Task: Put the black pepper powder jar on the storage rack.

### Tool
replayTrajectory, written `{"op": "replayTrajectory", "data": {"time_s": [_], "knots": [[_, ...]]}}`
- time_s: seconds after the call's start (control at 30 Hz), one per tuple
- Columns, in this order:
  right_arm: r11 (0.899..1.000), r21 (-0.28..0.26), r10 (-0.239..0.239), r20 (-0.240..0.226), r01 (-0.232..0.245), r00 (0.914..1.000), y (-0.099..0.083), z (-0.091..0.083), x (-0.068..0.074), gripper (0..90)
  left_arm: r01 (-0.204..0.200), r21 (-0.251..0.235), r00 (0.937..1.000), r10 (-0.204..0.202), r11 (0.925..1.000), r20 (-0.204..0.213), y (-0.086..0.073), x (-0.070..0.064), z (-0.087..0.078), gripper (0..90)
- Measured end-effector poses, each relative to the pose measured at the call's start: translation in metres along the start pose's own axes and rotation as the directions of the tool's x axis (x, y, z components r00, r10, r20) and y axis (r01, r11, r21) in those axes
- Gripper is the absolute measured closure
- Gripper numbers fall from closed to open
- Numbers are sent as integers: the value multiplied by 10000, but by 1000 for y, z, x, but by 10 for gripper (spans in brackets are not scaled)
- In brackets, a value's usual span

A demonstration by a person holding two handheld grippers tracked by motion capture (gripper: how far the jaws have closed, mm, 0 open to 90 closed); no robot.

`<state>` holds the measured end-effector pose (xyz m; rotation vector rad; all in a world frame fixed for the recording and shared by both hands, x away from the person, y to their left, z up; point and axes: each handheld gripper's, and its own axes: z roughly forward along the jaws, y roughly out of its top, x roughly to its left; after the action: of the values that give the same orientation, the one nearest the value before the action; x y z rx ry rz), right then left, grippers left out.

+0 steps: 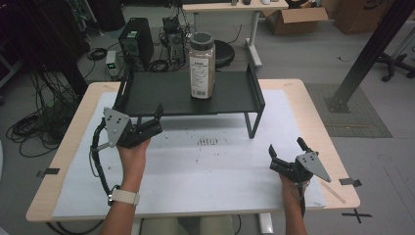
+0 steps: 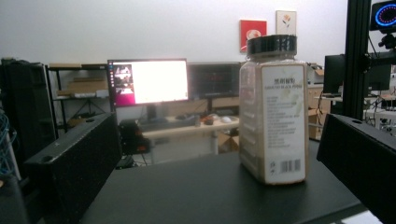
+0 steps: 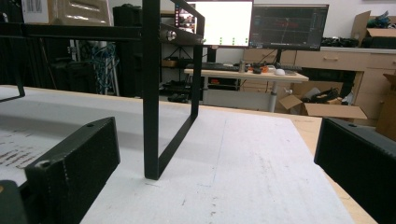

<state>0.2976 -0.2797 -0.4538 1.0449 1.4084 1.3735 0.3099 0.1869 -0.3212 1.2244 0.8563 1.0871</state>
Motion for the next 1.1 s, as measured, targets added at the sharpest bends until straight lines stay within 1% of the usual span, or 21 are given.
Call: {"op": "replayTrajectory", "data": {"time_s": [0.17, 0.23, 0.33, 0.47, 0.53, 0.63, 0.73, 0.83, 0.97, 1.1], "knots": [[10000, 19, -19, 11, 19, 10000, 0, 0, 0, 0, -140, 283, 9998, 143, 9995, -99, -12, 16, -13, 3], [10000, 41, -33, 10, 33, 10000, 0, 0, 0, 0, -88, 337, 9998, 94, 9994, -170, -18, 22, -17, 2], [10000, 49, -47, 8, 47, 10000, 0, 1, 0, 0, 93, 422, 9997, -82, 9991, -251, -27, 31, -24, 2], [10000, 50, -54, 8, 54, 10000, 0, 1, 1, 0, 84, 544, 9992, -62, 9985, -403, -38, 40, -32, 2], [10000, 54, -57, 10, 57, 10000, 0, 1, 1, 0, 84, 558, 9993, -63, 9984, -382, -44, 44, -35, 2], [10000, 43, -62, 9, 62, 10000, 0, 0, 1, 0, -14, 602, 9993, 37, 9982, -370, -54, 49, -40, 3], [9999, 67, -75, 12, 75, 10000, 0, 1, 1, 0, 5, 800, 9992, 28, 9968, -411, -65, 51, -43, 3], [10000, 63, -71, 8, 71, 10000, 0, 0, 1, 0, -52, 1013, 9993, 90, 9948, -368, -78, 53, -47, 2], [9999, 57, -86, 9, 86, 10000, 0, 0, 1, 0, 114, 1285, 9991, -59, 9916, -429, -96, 56, -52, 3], [9999, 71, -118, 4, 118, 9999, 0, 1, 1, 0, 233, 1343, 9987, -169, 9907, -488, -108, 57, -56, 2]]}}
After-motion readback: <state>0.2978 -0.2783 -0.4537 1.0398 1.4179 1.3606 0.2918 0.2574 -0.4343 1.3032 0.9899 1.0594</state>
